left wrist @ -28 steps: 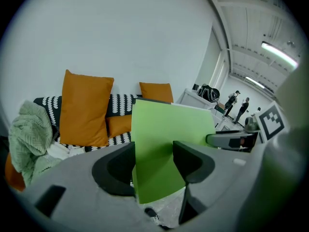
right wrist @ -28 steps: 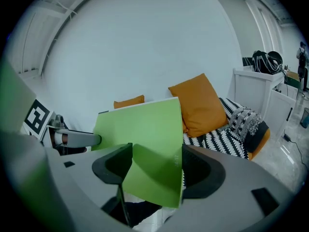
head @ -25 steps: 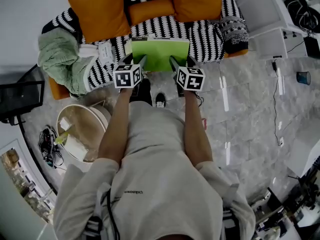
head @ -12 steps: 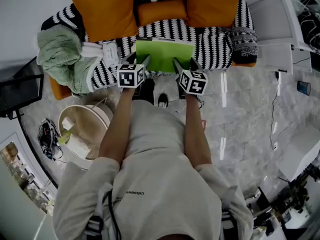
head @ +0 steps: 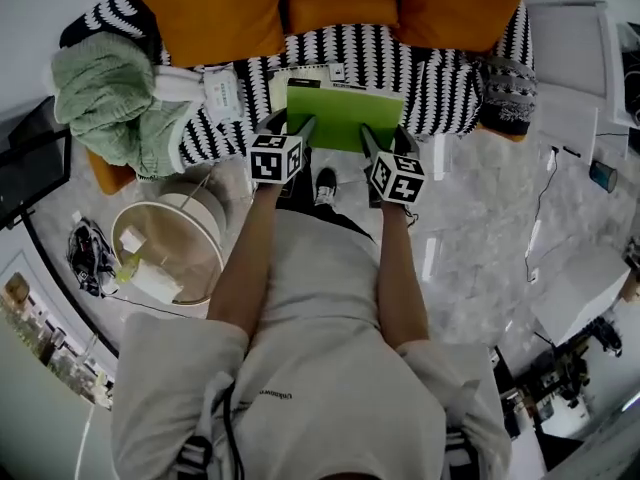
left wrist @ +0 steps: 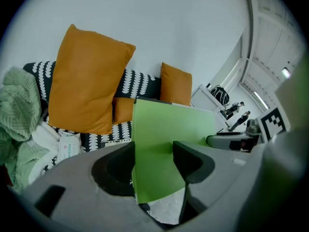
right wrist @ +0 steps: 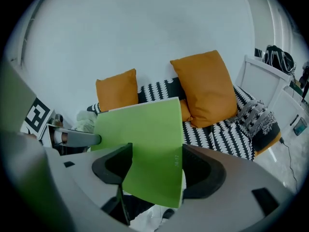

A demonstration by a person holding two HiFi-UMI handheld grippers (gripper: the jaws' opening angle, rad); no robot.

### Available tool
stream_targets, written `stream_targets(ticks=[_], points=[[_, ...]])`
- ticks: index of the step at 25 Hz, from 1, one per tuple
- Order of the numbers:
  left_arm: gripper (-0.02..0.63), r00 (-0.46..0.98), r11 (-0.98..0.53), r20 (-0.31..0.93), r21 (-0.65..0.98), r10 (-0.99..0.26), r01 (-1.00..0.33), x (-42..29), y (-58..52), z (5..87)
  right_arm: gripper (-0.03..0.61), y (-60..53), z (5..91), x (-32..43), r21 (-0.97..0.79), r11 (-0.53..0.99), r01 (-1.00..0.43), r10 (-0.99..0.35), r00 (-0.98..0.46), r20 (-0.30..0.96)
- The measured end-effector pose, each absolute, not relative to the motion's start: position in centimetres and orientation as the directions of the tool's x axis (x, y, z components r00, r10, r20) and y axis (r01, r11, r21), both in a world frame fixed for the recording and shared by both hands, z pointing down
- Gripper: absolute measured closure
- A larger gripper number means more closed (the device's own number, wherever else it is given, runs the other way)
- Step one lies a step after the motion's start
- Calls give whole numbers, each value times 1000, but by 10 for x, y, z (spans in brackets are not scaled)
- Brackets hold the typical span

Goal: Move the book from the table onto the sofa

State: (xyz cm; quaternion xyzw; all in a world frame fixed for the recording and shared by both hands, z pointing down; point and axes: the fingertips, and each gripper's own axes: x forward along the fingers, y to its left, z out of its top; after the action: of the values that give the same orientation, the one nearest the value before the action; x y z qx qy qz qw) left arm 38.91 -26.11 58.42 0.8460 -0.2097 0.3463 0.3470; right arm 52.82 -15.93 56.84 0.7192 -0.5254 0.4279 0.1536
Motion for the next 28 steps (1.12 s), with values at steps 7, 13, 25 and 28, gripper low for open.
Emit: stream_targets(ticks=[7,13,25,28], points=[[364,635,-647,767,439,-91,-624,362,-284,617,270,-185,605,503,-261,-401,-878,-593,31,805],[364,603,-605,792,433,-98,-668,344,-308,657,269,-215,648,489,-279,-369,-887,-582,-14,813],[364,565,-533,822,445,-75,-719,331,-323,762,270,-239,752,484,-287,-330,-899,-545,-67,836],[364,557,-518,828,448,-68,-729,327,-319,783,269,-239,773,481,-289,-319,-902,-530,-83,844]])
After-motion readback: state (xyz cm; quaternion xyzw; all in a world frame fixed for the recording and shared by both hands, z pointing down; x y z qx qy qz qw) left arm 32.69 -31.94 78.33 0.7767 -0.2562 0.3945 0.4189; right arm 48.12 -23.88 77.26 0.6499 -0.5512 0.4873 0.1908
